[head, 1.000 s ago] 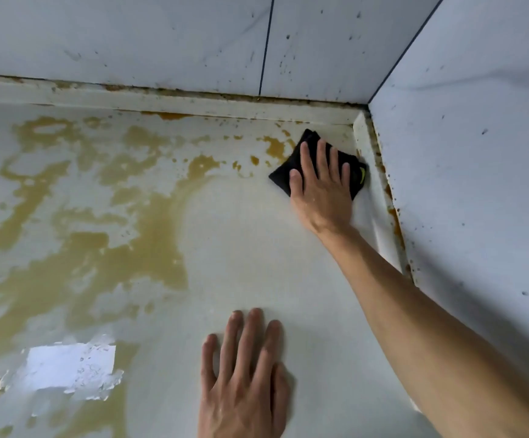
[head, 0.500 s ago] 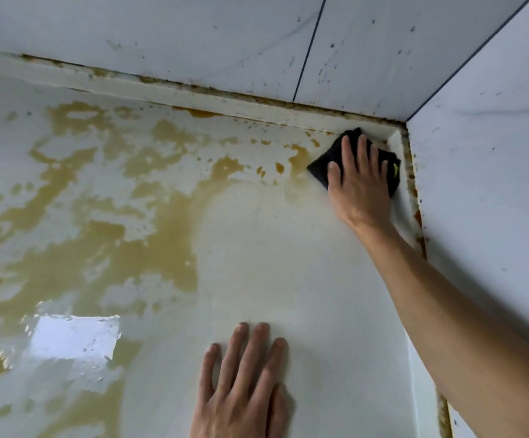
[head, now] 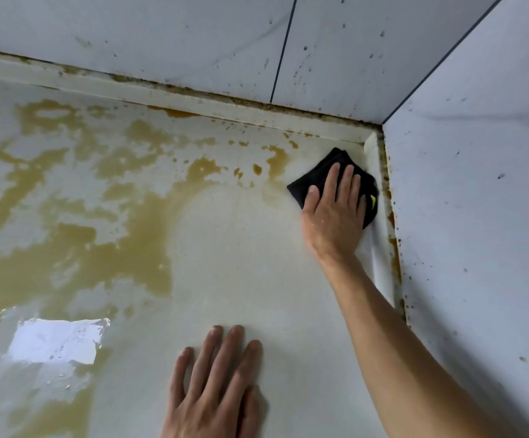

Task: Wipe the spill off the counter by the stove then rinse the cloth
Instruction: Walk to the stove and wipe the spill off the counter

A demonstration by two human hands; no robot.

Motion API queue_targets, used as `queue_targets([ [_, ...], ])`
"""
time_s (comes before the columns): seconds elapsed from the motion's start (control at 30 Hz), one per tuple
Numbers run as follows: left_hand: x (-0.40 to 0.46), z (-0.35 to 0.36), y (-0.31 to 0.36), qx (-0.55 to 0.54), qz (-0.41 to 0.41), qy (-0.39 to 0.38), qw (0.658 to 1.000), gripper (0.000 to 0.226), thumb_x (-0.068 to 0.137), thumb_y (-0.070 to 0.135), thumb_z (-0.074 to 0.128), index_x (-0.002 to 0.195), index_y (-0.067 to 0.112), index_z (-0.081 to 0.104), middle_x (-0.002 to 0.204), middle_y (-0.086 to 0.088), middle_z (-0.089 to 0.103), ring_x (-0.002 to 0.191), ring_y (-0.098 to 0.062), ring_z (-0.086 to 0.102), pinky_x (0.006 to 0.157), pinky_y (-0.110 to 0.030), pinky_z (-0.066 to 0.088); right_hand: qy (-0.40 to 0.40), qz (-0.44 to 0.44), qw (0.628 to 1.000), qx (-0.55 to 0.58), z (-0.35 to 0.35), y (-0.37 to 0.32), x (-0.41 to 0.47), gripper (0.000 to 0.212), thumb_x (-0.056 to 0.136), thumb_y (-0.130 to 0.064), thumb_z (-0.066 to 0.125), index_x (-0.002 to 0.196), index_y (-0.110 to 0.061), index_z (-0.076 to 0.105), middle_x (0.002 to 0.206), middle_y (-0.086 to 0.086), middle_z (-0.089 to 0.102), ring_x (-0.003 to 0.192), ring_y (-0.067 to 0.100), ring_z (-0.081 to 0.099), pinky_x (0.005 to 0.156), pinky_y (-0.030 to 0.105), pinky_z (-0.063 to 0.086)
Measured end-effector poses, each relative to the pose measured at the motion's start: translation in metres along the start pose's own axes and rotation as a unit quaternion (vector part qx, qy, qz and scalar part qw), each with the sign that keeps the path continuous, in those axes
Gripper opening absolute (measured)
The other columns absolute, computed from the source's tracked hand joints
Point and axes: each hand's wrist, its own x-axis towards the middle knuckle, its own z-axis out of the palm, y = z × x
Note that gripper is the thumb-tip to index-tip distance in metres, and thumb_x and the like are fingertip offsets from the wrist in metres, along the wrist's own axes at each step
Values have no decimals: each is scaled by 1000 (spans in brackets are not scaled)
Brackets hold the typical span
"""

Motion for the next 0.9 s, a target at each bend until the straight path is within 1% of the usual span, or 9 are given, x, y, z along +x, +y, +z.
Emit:
queue_targets([
  [0.2,3,-5,0,0,8,10,1000,62,92,44,52,154,41,55,170,7,43,159,-21,39,126,-49,28,-9,0,1000,30,-8,-12,52,66,113,-42,23,168,-11,6,177,13,2,164,25,3,133,40,1],
  [0.37,5,-9,2,-4,9,-3,1000,57,98,45,46,154,38,55,172,8,39,161,-20,35,128,-50,27,-20,-16,999,37,-10,5,2,69,110,-48,27,169,-16,8,177,11,2,164,26,3,133,40,2],
  [0.47,3,-4,1,-3,7,9,1000,60,94,45,50,154,40,55,171,7,41,160,-21,37,127,-50,26,2,-15,999,48,-10,11,-17,71,107,-51,35,168,-19,18,176,9,10,162,26,9,132,43,11],
  [0.53,1,1,-1,-2,7,9,1000,65,91,44,54,155,41,54,170,7,42,159,-22,39,126,-50,26,8,-32,998,61,-14,10,3,70,103,-50,44,164,-19,28,172,10,19,159,28,18,130,46,21],
  [0.6,-1,3,-2,-2,9,4,1000,68,89,44,56,157,43,51,170,7,42,159,-22,39,126,-51,26,-6,-54,996,72,-20,4,33,69,102,-48,48,162,-17,31,171,10,21,158,29,20,128,45,24],
  [0.73,-1,4,-2,0,16,0,1000,68,90,46,54,158,42,49,171,6,41,160,-23,38,126,-51,25,10,-53,997,51,-14,-7,54,67,104,-44,45,161,-12,30,171,14,21,158,32,19,130,46,18],
  [0.8,0,2,-1,4,17,-7,1000,64,93,46,51,157,41,51,172,6,39,161,-23,35,127,-52,24,-2,-43,999,16,-7,-15,49,70,107,-47,34,166,-13,19,175,14,12,162,31,10,131,49,9],
  [0.83,1,1,0,6,16,-9,1000,62,94,46,49,156,40,51,172,6,39,161,-23,35,127,-52,24,-15,-55,998,0,-5,-22,44,71,108,-50,28,168,-15,13,176,12,6,163,30,5,132,49,5],
  [0.9,2,-1,1,3,15,-5,1000,61,95,46,47,156,40,52,172,6,39,161,-22,35,128,-52,24,-28,-126,992,-13,0,-37,32,70,108,-52,24,169,-20,9,177,8,1,164,26,1,132,48,2],
])
